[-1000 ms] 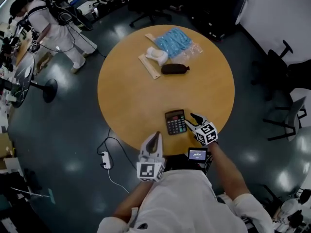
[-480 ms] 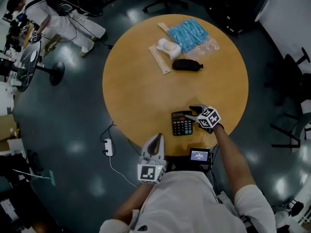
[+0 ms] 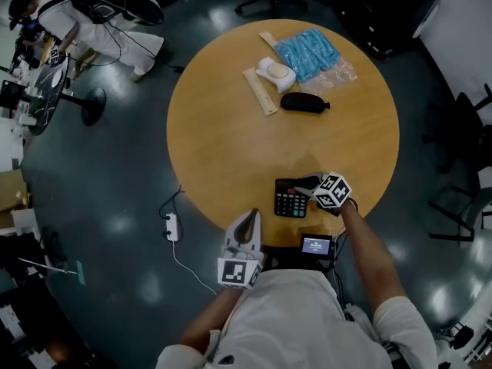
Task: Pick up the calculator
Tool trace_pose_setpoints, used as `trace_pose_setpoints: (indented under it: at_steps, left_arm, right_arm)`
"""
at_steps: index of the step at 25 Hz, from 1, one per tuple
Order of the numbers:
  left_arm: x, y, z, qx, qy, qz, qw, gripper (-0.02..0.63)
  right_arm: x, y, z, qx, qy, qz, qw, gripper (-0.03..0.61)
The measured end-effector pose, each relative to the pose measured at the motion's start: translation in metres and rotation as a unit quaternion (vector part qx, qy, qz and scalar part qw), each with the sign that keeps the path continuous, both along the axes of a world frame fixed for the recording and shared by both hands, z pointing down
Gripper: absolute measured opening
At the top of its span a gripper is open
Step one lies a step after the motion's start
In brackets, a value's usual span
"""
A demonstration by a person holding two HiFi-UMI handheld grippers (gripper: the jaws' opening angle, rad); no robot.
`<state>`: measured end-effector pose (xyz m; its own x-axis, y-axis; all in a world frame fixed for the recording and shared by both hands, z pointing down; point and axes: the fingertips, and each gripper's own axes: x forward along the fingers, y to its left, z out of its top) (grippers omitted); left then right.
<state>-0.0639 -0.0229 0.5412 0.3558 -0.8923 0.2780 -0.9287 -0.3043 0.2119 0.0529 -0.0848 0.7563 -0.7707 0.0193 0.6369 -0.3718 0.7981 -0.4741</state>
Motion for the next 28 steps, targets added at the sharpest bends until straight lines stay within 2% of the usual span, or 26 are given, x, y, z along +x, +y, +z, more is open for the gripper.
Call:
trace_pose_setpoints:
  at_steps: [4, 8, 13, 17, 20, 22, 28]
  left_arm:
    - [0.001, 0.0, 0.0, 0.002, 0.004, 0.012, 0.9999, 0.006]
    - [0.004, 0.0, -0.002, 0.006, 0.003, 0.021, 0.9998, 0.006]
    - [0.012, 0.0, -0.013, 0.023, 0.004, 0.033, 0.9992, 0.006]
    - [0.022, 0.002, -0.019, 0.027, -0.001, 0.052, 0.9982, 0.006]
    - [0.03, 0.003, -0.024, 0.033, -0.002, 0.065, 0.9974, 0.006]
    - [0.035, 0.003, -0.027, 0.037, -0.003, 0.073, 0.9966, 0.006]
    - [0.043, 0.0, -0.033, 0.046, 0.0, 0.086, 0.9953, 0.006]
  right_arm:
    - [0.003, 0.017, -0.023, 0.051, 0.018, 0.047, 0.997, 0.08]
    - [0.007, 0.036, -0.05, 0.113, 0.026, 0.122, 0.986, 0.062]
    - [0.022, 0.047, -0.089, 0.207, 0.069, 0.185, 0.958, 0.057]
    - [0.043, 0.048, -0.135, 0.264, 0.063, 0.267, 0.925, 0.056]
    - [0.051, 0.053, -0.178, 0.283, 0.036, 0.324, 0.902, 0.057]
    - [0.053, 0.056, -0.194, 0.281, 0.016, 0.35, 0.893, 0.057]
    - [0.055, 0.056, -0.199, 0.278, 0.009, 0.357, 0.892, 0.057]
